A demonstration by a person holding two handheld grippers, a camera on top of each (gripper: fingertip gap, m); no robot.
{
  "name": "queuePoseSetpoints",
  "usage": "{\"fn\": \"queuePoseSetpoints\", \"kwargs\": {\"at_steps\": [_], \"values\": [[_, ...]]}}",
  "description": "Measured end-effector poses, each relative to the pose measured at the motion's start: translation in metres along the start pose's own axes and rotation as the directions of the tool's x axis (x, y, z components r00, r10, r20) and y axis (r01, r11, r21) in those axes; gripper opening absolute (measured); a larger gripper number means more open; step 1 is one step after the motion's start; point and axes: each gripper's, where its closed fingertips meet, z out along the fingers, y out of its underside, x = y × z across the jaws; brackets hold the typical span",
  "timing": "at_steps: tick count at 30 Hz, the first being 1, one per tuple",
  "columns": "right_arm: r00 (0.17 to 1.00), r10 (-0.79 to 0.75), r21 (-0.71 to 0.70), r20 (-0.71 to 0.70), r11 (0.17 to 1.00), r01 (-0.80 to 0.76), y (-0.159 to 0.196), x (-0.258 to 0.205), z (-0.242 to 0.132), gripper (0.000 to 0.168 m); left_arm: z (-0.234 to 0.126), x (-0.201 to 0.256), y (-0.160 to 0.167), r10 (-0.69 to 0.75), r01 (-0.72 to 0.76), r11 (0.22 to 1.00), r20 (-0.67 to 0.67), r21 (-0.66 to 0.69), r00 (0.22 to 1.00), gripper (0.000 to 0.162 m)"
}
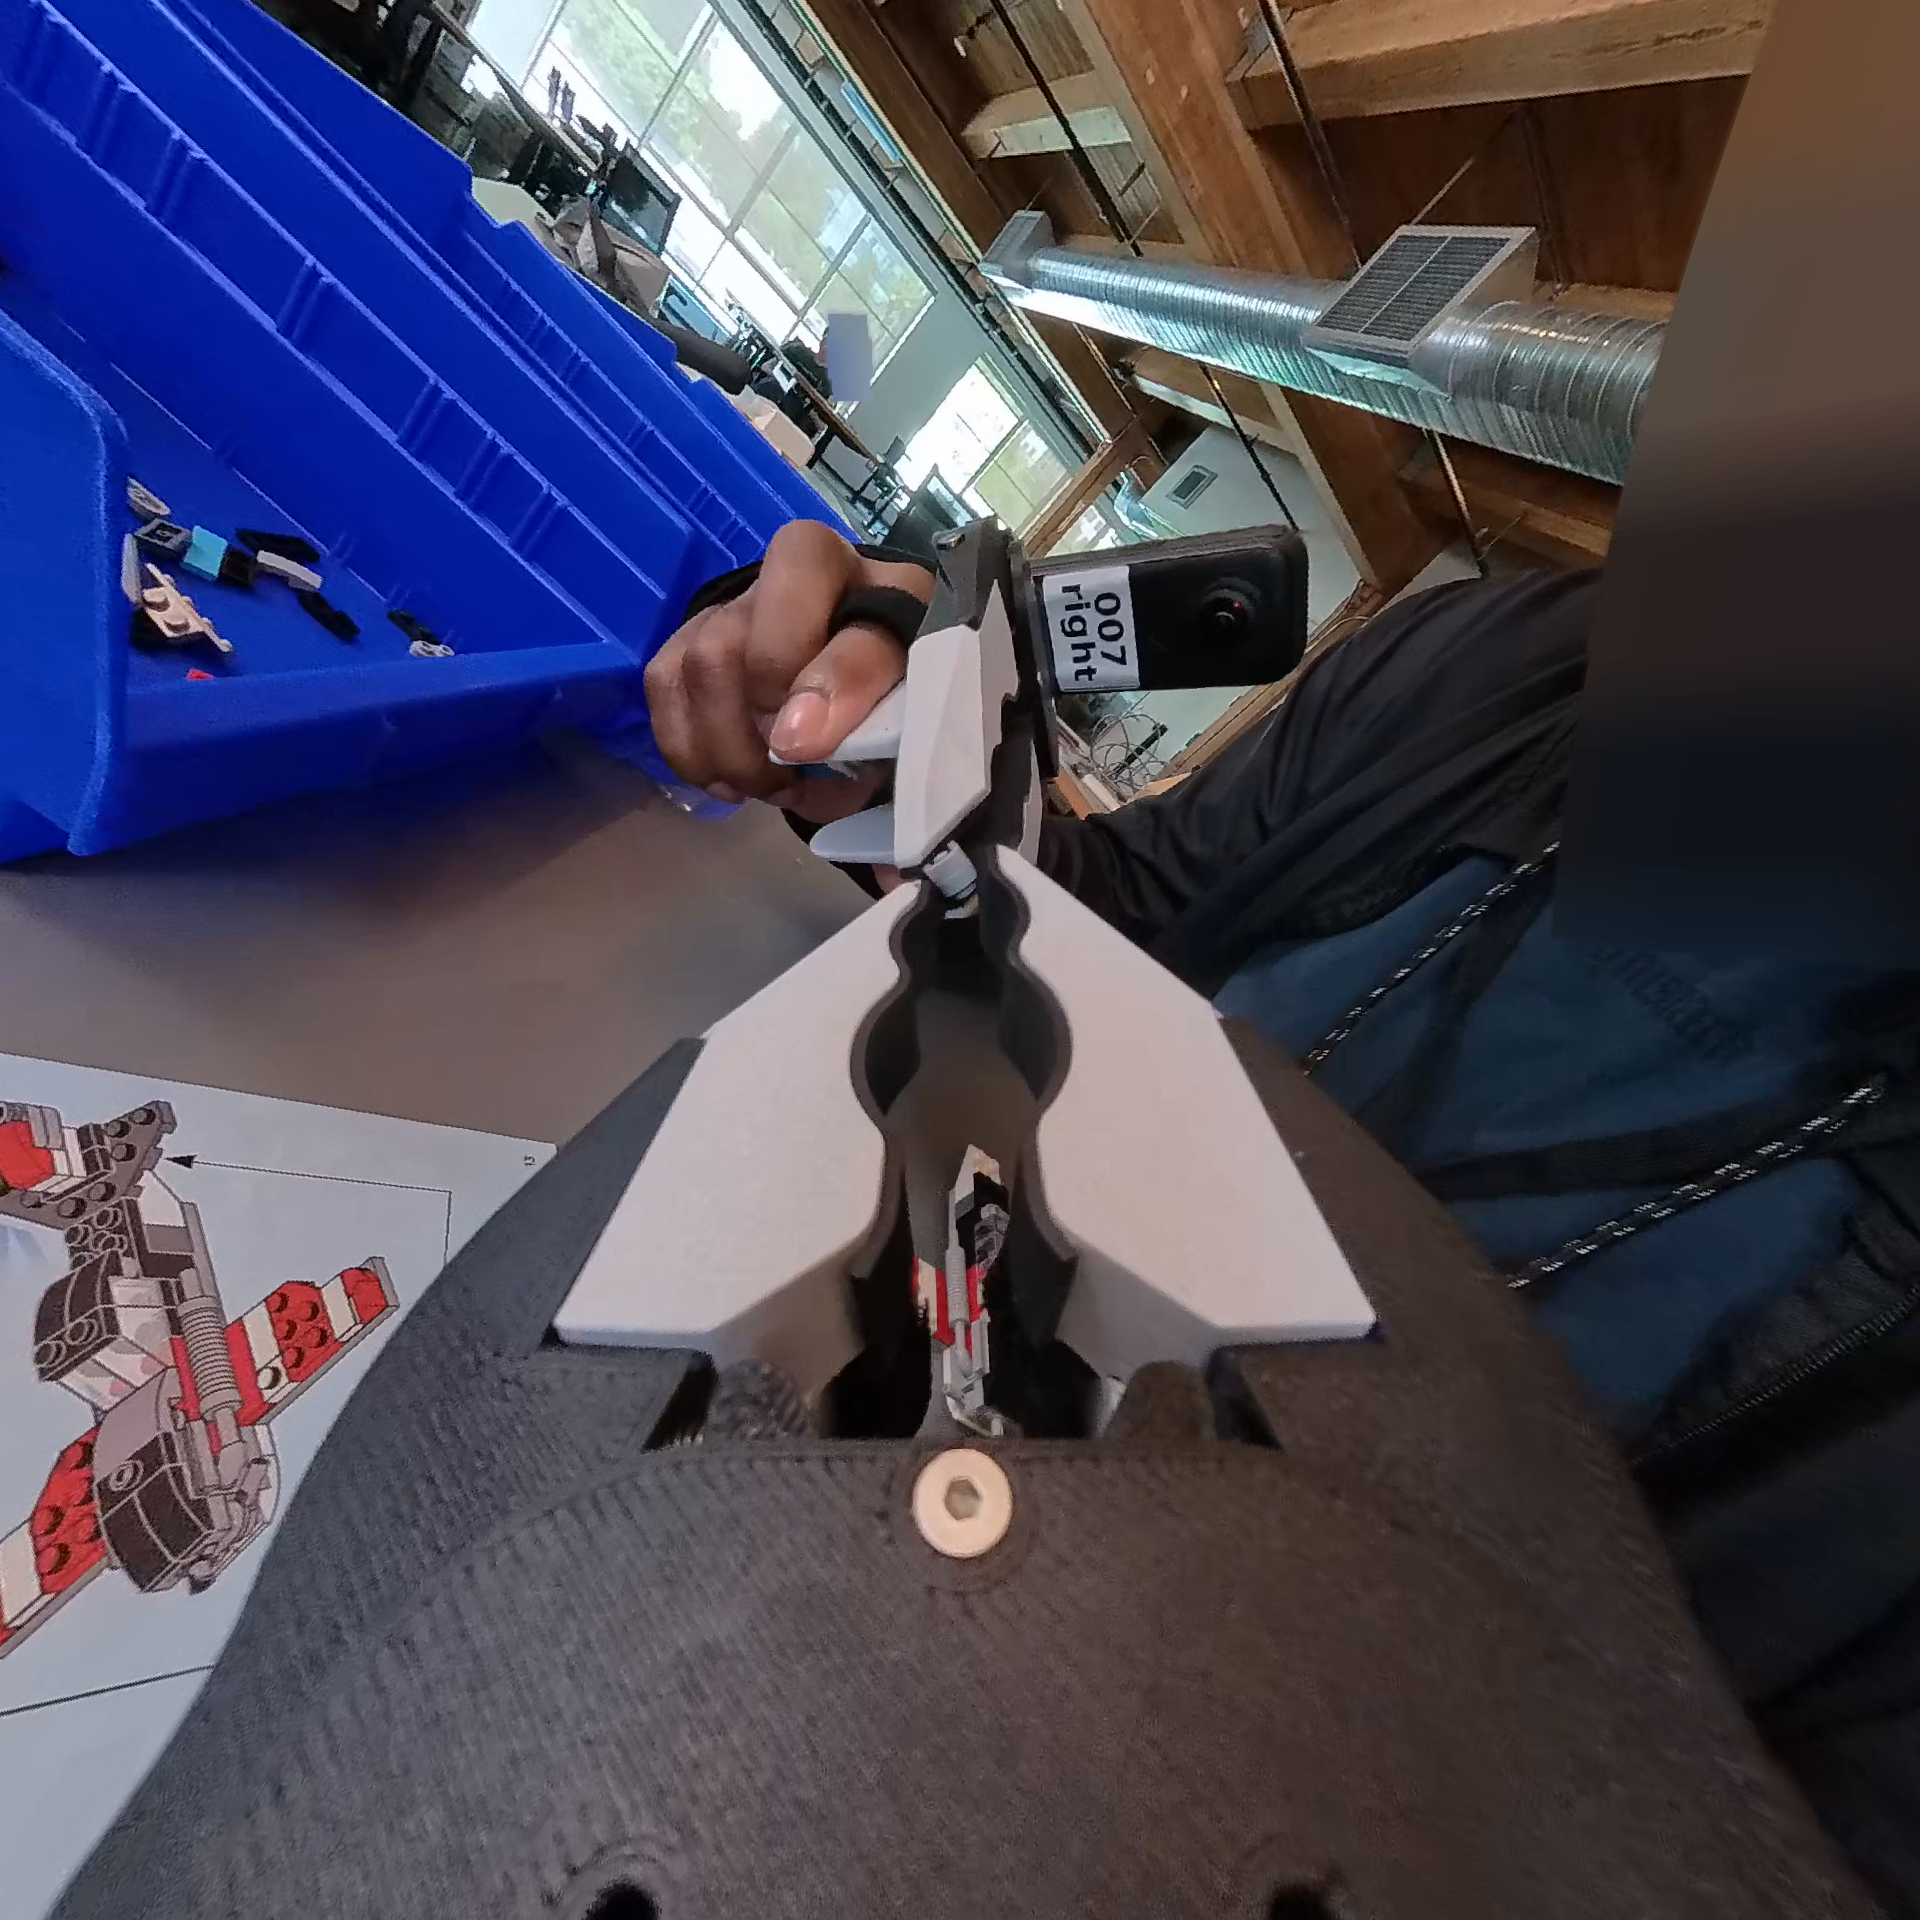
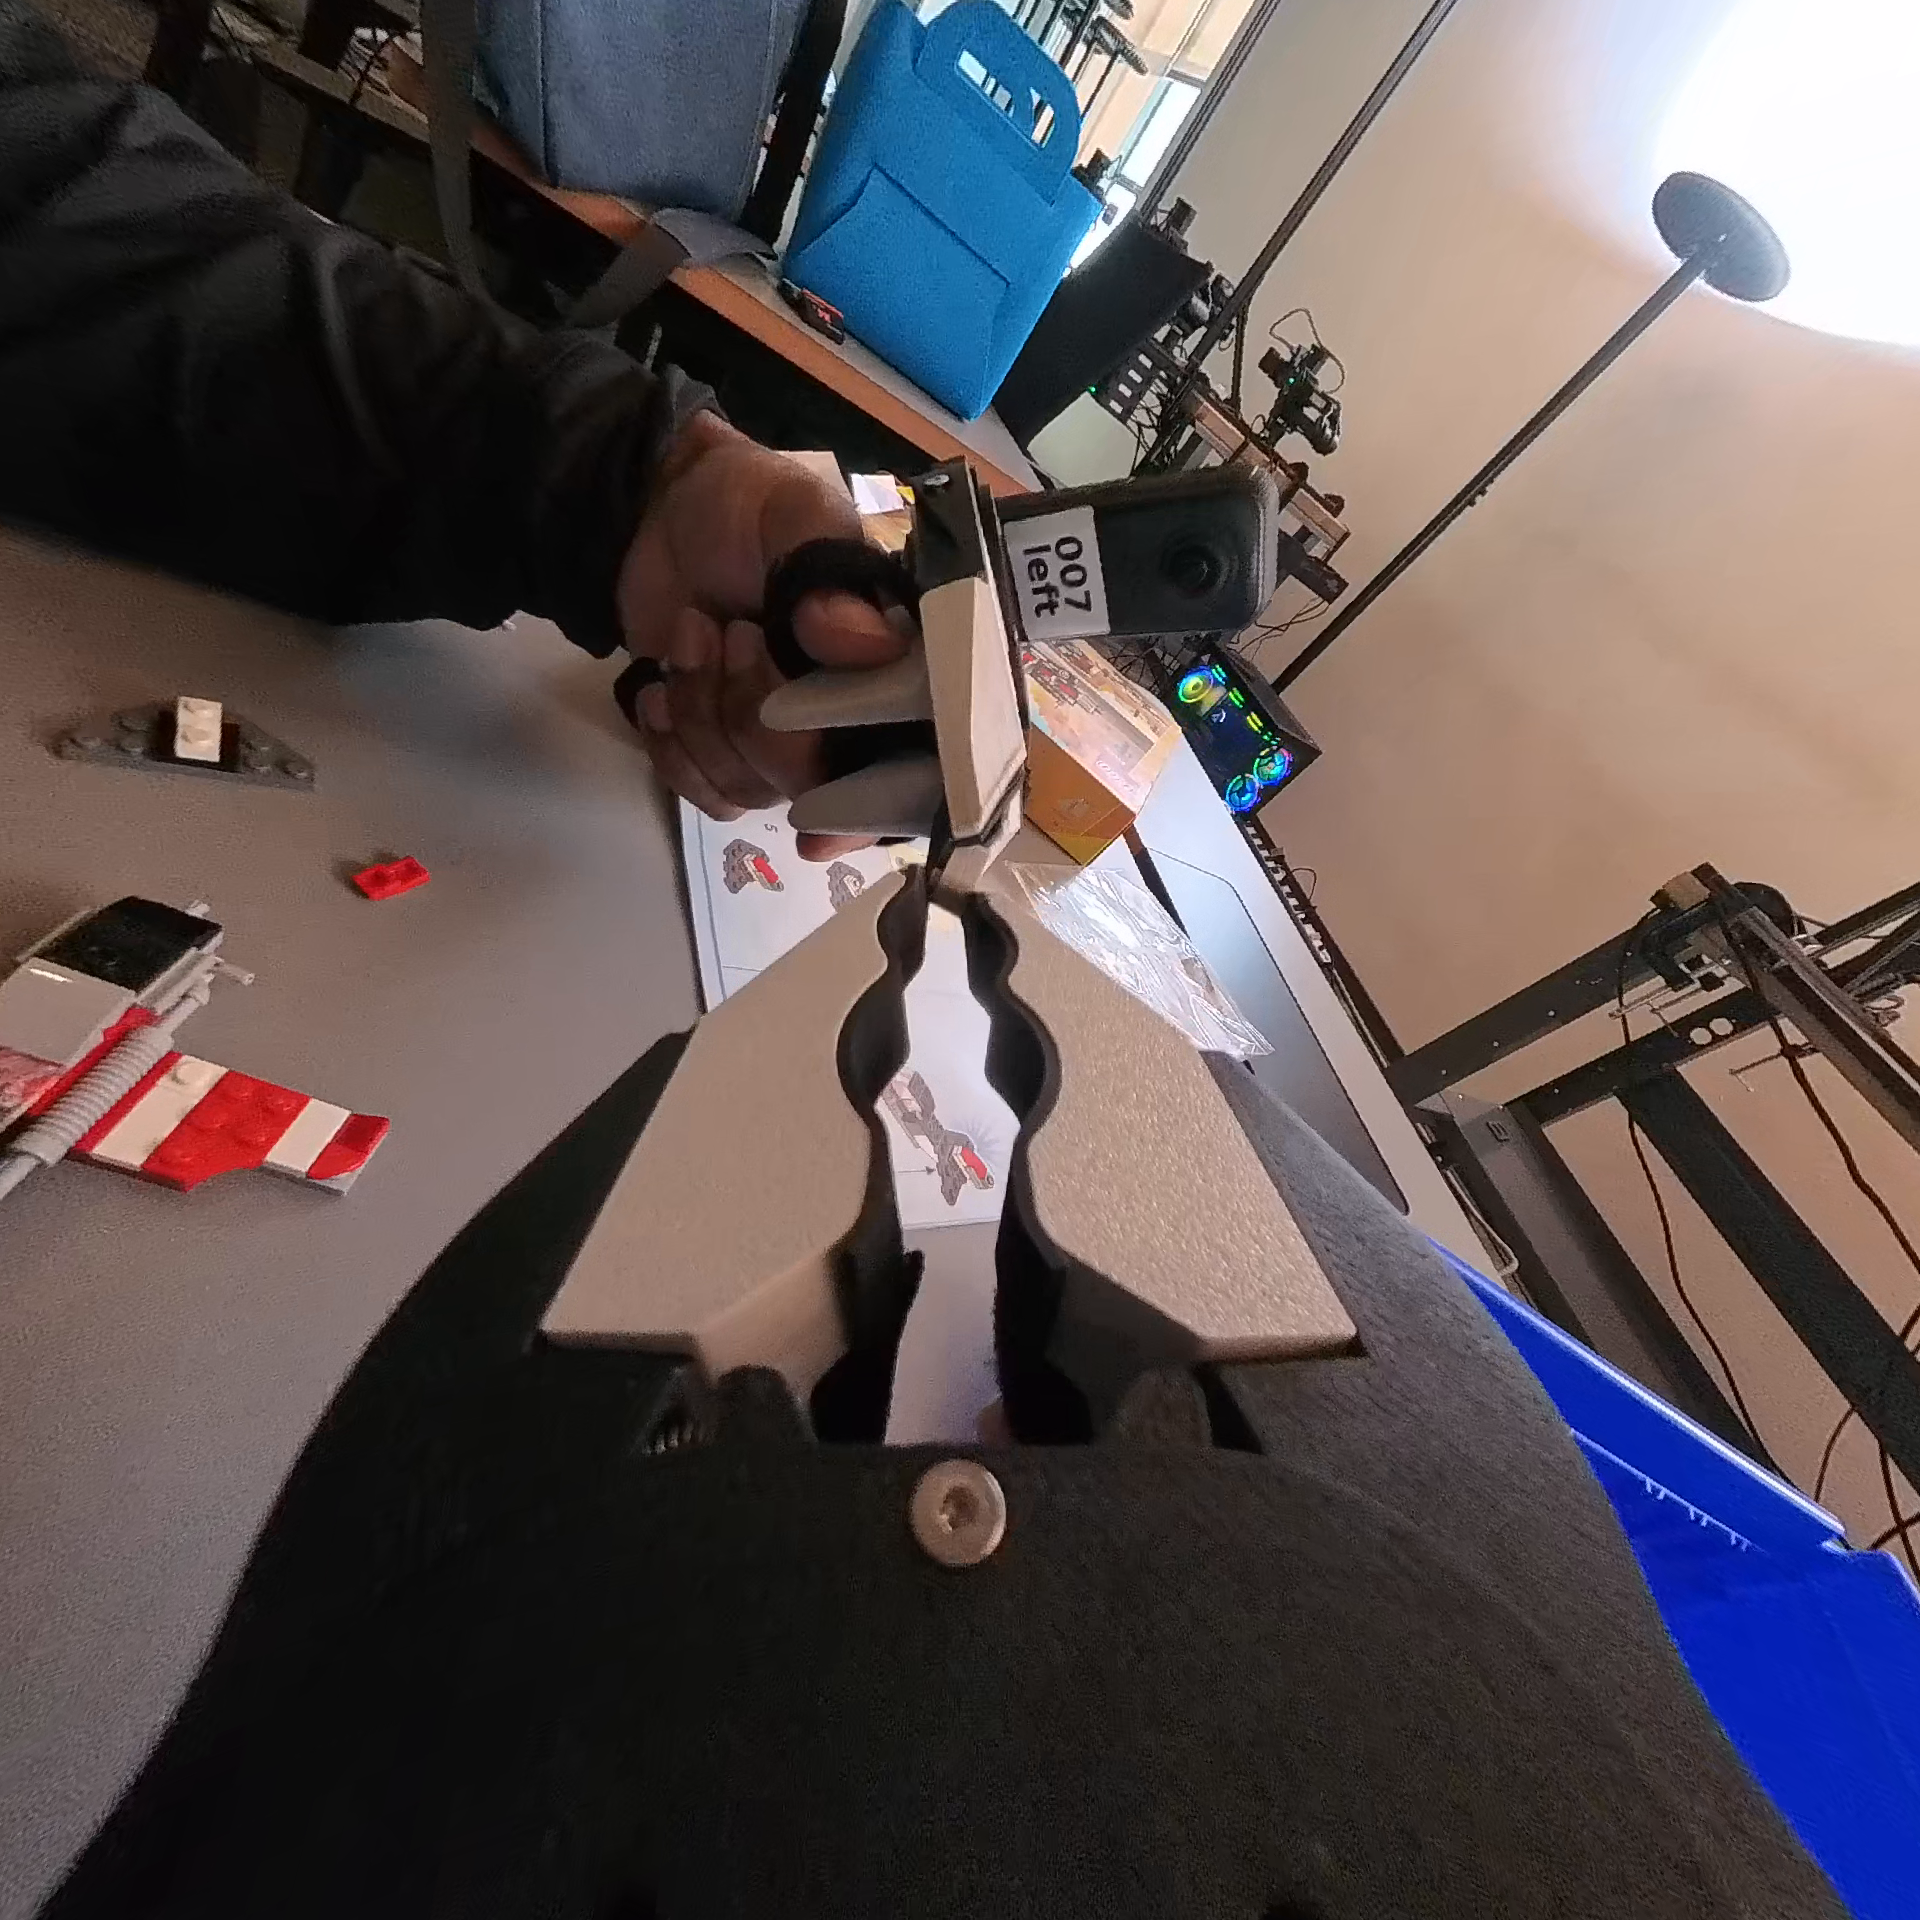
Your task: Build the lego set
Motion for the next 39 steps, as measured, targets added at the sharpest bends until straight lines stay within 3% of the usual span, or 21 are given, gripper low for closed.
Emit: {"fn": "queuePoseSetpoints", "kwargs": {"at_steps": [1,12,20,34,39], "values": [[1.000,-0.002,-0.005,0.002,1.000,0.002,0.001,0.000,0.000,0.008,0.000,-0.001,0.000,0.004,-0.004,1.000,0.006,-0.004,1.000,0.008],[0.999,0.032,0.018,0.008,0.999,-0.032,-0.002,0.001,-0.001,0.008,-0.005,0.002,-0.004,0.265,-0.264,0.964,0.113,-0.024,0.957,0.025],[0.998,0.058,0.026,0.024,0.998,-0.059,-0.003,0.000,-0.001,0.008,0.002,-0.001,0.002,0.367,-0.359,0.930,0.144,-0.078,0.919,0.014],[0.996,0.086,0.033,-0.009,0.996,-0.085,-0.001,0.006,-0.001,0.009,0.001,-0.003,-0.002,0.359,-0.354,0.933,0.148,-0.058,0.921,0.006],[0.996,0.084,0.031,-0.034,0.996,-0.083,0.002,0.009,-0.001,0.009,-0.004,0.000,-0.011,0.305,-0.309,0.951,0.128,0.013,0.944,0.000]]}}
